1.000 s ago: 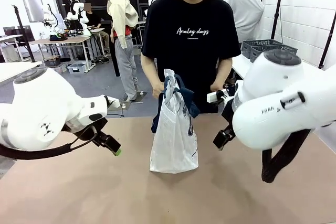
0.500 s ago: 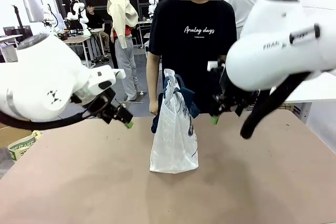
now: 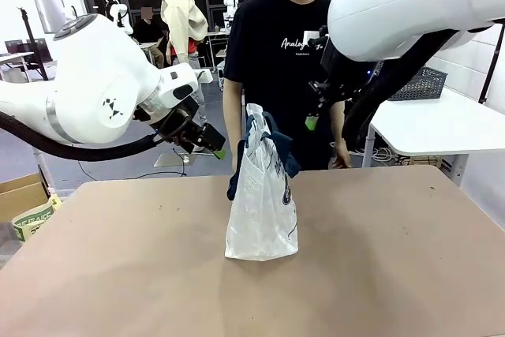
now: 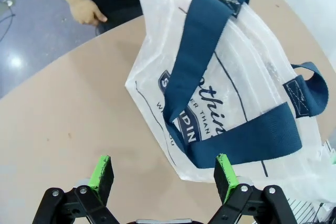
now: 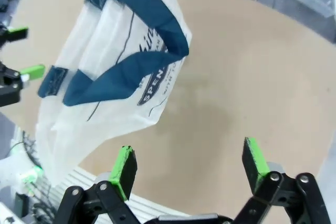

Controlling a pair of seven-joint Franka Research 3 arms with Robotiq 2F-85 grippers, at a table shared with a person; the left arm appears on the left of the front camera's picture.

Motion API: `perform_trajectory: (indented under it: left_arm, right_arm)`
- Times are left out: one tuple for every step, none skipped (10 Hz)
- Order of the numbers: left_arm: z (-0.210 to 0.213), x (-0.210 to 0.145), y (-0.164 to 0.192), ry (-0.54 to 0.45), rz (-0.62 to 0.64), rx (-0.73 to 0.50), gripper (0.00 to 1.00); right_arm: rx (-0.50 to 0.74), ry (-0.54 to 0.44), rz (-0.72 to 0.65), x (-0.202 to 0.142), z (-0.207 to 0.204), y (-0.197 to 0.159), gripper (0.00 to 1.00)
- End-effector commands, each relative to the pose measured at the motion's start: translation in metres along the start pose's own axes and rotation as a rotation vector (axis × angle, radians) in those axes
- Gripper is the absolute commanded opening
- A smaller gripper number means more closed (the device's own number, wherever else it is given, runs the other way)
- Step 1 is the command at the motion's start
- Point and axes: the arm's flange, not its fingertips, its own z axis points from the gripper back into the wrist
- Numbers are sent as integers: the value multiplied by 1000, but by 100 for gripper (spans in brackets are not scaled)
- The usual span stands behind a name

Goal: Transfer purchased items from the store into the shopping bag.
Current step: Open the Reusable shopping bag in the center of the table.

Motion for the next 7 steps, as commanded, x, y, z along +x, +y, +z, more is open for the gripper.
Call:
perform_trajectory:
  left_arm:
    - [2,-4,1,4,25,15,100]
    - [2,-4,1,4,25,15,100]
    - [0,0,0,1,-2,-2,100]
    - [-2,5,-5,30,30,-52,100]
    - [3,19,-7,38,93,-94,100]
    - [9,33,-11,38,153,-76,100]
    - [15,45,-17,10,179,-49,100]
  right_arm:
    - [14,15,-21,-5,1,-1,100]
    - [14,15,-21,-5,1,-1,100]
    - [0,1,0,0,-1,0,100]
    - [70,-19,-107,13,-8,0,100]
    - [85,-24,-132,28,-6,5,100]
    - [78,-11,-177,48,-8,6,100]
    - [80,-12,-196,63,-8,9,100]
